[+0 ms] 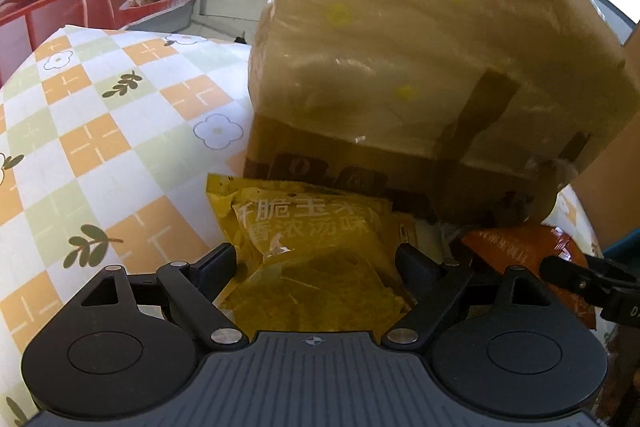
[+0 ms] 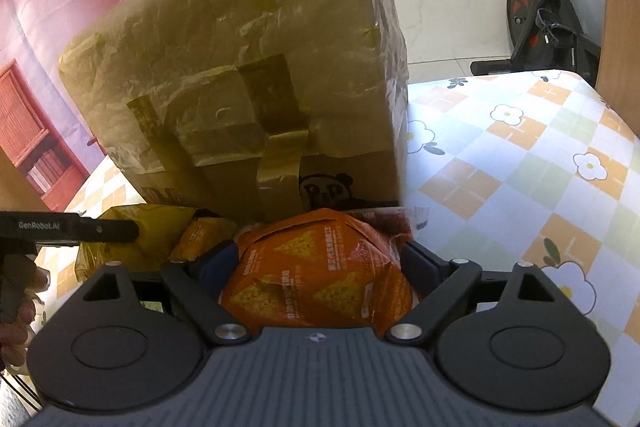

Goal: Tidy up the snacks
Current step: 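Grasp the yellow bag with the left tool while the right tool grasps the orange triangle-print bag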

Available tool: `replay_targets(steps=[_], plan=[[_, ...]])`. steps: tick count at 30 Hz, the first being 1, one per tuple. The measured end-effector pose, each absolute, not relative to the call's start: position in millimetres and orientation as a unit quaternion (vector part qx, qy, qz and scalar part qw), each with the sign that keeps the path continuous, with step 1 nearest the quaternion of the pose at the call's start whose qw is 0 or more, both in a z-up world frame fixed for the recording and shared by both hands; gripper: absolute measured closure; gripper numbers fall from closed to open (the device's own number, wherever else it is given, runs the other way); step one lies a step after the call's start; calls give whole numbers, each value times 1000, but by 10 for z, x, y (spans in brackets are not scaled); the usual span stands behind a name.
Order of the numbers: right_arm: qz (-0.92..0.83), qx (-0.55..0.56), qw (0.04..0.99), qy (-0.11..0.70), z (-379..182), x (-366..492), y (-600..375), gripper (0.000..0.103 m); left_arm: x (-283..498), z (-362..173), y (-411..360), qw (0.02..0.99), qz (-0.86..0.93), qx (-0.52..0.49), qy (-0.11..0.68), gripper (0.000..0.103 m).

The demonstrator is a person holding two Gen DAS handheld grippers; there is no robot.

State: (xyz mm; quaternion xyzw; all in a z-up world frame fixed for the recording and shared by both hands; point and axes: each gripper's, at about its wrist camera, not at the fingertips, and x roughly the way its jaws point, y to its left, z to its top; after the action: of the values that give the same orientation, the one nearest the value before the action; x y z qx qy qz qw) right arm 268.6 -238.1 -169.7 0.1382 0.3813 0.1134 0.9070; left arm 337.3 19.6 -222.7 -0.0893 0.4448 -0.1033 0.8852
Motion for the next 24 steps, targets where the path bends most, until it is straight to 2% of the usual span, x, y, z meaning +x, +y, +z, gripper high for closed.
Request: replay_targets(steps=[3,6,14,24], plan=[[113,136,906,384,-1718,2682,-2363,12,3349,-2223,144,890,-101,-71,440,16],[113,141,905,386,-1741,2660,-2367,12,3295,-2213,138,895,-102,-64,429,22],[113,144,906,382,-1740,2591,-2376,13,3099,-2091,169,910,-92,-46,402,24],[112,156,910,367,-1666,2471,-2418,25,2925,-1956,220,917,-76,-69,386,24]])
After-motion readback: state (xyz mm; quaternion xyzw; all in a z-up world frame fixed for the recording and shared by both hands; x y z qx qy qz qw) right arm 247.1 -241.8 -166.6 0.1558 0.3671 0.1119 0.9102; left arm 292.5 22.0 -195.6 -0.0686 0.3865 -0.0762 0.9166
